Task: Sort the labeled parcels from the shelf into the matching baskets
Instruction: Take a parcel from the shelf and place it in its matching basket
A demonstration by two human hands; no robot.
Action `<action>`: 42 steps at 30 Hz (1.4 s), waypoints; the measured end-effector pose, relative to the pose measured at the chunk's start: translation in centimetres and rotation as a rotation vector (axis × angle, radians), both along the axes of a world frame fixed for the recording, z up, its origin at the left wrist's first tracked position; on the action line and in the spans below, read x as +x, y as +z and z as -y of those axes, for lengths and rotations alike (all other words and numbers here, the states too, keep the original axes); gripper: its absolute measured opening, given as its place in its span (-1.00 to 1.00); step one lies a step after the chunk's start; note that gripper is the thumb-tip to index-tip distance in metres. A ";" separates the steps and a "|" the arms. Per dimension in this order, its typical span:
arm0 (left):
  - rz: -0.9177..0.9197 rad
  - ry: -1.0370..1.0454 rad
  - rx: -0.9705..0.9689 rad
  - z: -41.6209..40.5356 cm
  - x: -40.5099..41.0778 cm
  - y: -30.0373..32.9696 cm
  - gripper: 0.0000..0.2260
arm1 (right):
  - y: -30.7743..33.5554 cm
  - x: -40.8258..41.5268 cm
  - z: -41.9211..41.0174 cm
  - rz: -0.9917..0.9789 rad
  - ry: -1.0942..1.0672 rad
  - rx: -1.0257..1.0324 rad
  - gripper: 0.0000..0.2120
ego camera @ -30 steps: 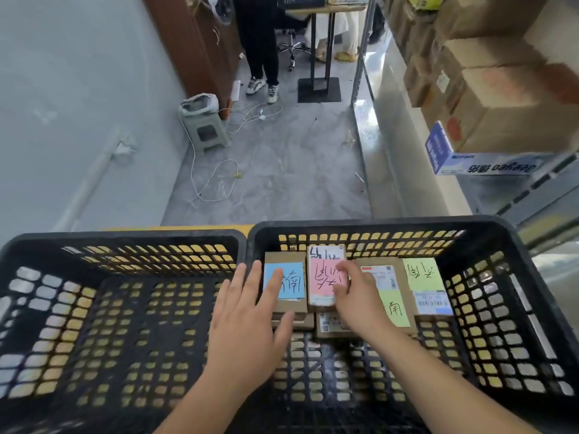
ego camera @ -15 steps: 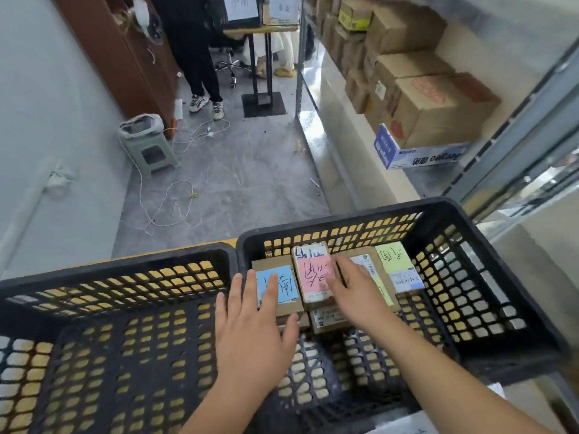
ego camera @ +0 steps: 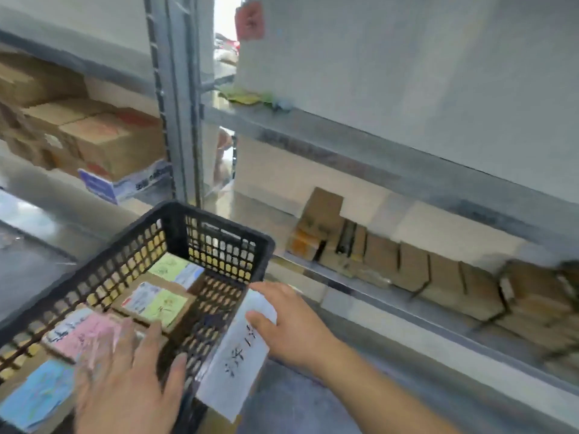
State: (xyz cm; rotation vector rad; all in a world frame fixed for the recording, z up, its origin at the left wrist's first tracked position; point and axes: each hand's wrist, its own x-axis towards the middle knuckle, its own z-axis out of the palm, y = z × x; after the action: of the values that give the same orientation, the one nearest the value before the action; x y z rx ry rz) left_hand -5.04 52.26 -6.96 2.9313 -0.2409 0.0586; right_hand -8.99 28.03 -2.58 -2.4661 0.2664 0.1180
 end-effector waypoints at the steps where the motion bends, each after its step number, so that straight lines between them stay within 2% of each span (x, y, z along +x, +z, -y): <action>1: 0.015 -0.064 0.007 1.8 -0.3 0.3 -0.34 | 0.4 -1.6 1.6 0.018 -0.051 0.015 -0.51; 6: 0.059 -0.366 -0.019 11.2 -2.3 1.6 -0.38 | -0.1 -9.6 9.5 0.018 -0.296 0.019 -0.48; 9: 0.042 -0.479 -0.027 16.4 -3.6 1.6 -0.40 | -1.6 -12.9 13.6 0.010 -0.404 0.053 -0.48; 16: 0.014 -0.612 -0.005 25.7 -4.1 0.7 -0.37 | -3.8 -14.3 20.9 -0.022 -0.405 0.084 -0.43; 21: 0.030 -0.581 0.025 29.7 -2.7 0.6 -0.39 | -3.7 -11.8 23.7 -0.006 -0.320 0.026 -0.41; 27: -0.004 -0.512 -0.013 31.6 1.1 1.3 -0.38 | -3.3 -7.0 24.7 -0.019 -0.256 0.066 -0.40; 33: 0.015 -0.535 -0.024 33.8 9.2 1.1 -0.38 | -4.2 1.4 25.7 -0.032 -0.312 0.138 -0.34; 36: 0.011 -0.572 -0.060 35.9 14.0 1.0 -0.40 | -4.9 6.5 26.3 -0.048 -0.414 0.174 -0.31; 38: 0.012 -0.597 -0.063 37.7 17.5 0.5 -0.41 | -4.8 10.2 26.8 -0.046 -0.488 0.199 -0.43; 40: 0.001 -0.606 -0.085 39.7 20.5 0.0 -0.46 | -4.8 13.5 27.6 -0.008 -0.563 0.265 -0.69; 41: 0.016 -0.624 -0.096 40.6 21.7 -0.5 -0.53 | -4.8 14.8 27.9 -0.008 -0.590 0.263 -0.80; 42: 0.024 -0.632 -0.092 41.4 22.6 -0.8 -0.61 | -4.9 15.9 28.4 -0.007 -0.610 0.244 -0.82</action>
State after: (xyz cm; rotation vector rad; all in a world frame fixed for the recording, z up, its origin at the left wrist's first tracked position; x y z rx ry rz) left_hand 17.52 10.90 -7.75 2.6257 -1.1114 0.0097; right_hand 6.95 -0.35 -7.51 -2.0452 0.9310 -0.0975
